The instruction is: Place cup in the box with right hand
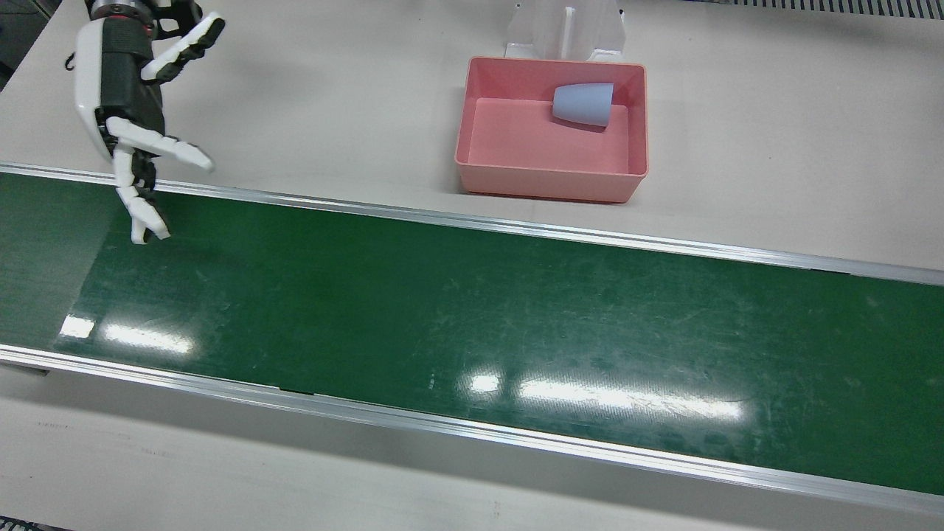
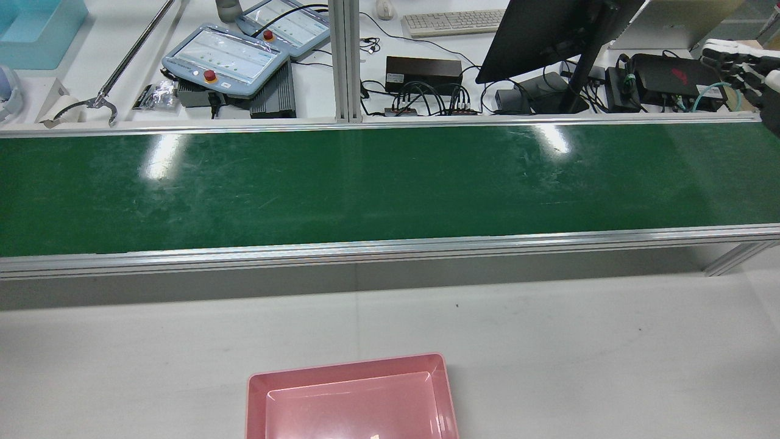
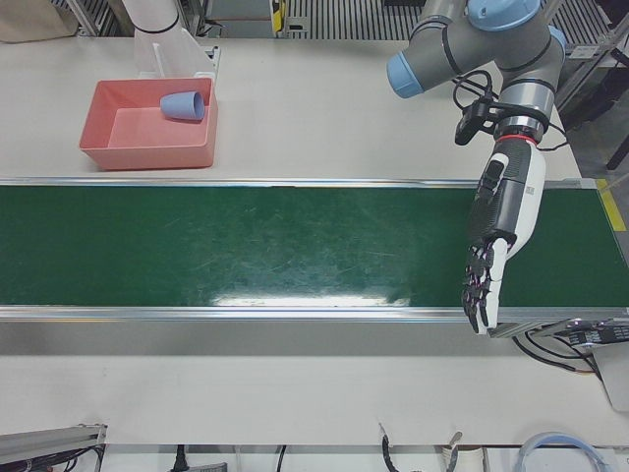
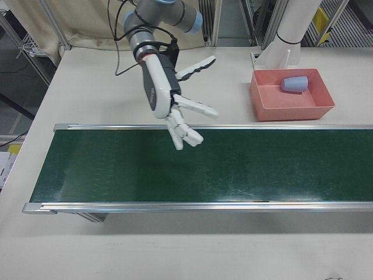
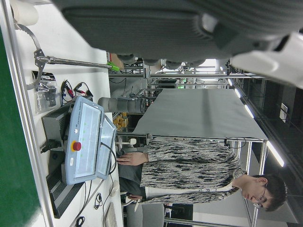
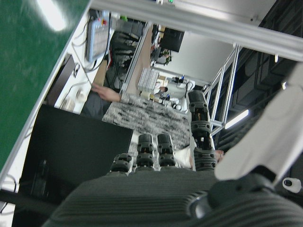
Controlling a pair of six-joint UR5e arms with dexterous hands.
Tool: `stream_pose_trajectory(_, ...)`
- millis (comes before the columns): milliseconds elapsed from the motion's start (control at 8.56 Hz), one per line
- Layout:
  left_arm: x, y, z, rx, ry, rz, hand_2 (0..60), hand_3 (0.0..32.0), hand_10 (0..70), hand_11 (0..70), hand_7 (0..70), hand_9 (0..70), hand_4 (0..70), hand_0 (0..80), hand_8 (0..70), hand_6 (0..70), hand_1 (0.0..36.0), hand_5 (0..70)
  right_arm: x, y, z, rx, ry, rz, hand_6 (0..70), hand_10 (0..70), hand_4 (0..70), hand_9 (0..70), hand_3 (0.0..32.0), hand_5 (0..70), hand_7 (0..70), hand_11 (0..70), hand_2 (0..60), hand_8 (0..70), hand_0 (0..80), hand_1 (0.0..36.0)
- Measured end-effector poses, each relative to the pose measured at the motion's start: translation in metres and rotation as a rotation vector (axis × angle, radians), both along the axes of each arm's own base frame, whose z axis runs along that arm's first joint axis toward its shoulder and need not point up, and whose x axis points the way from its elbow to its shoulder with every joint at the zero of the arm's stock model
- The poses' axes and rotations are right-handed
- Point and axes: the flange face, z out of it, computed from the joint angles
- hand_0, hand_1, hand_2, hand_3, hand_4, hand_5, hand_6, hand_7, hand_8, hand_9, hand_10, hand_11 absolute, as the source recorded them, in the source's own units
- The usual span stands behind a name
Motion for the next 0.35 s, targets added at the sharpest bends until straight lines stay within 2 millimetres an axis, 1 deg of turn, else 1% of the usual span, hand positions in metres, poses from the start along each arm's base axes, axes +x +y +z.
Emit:
stream_pose_trajectory(117,0.0,0.0,0.0,0.0,0.0,0.0,0.0,0.0,0.0,0.0,0.0,0.0,0.0,0.0,0.0,0.0,0.0,0.0,0.031,0.0,0.037,-0.028,-0.018,0.039,5.9,4.8,26.2,18.5,0.0,2.1,24.6,7.3,0.0,9.0,41.5,1.1)
stream_pose_trajectory(234,0.0,0.0,0.0,0.0,0.0,0.0,0.0,0.0,0.0,0.0,0.0,0.0,0.0,0.0,0.0,0.0,0.0,0.0,0.046,0.003,0.069,-0.06,-0.024,0.06,6.0,5.0,24.2,18.9,0.0,2.1,25.2,7.6,10.6,9.3,35.5,3.5)
stream_pose_trajectory(351,0.0,0.0,0.0,-0.001,0.0,0.0,0.0,0.0,0.0,0.0,0.0,0.0,0.0,0.0,0.0,0.0,0.0,0.0,0.053,0.004,0.098,-0.083,-0.027,0.07,5.9,5.1,17.6,18.9,0.0,2.1,24.6,7.8,21.2,9.4,29.9,6.2)
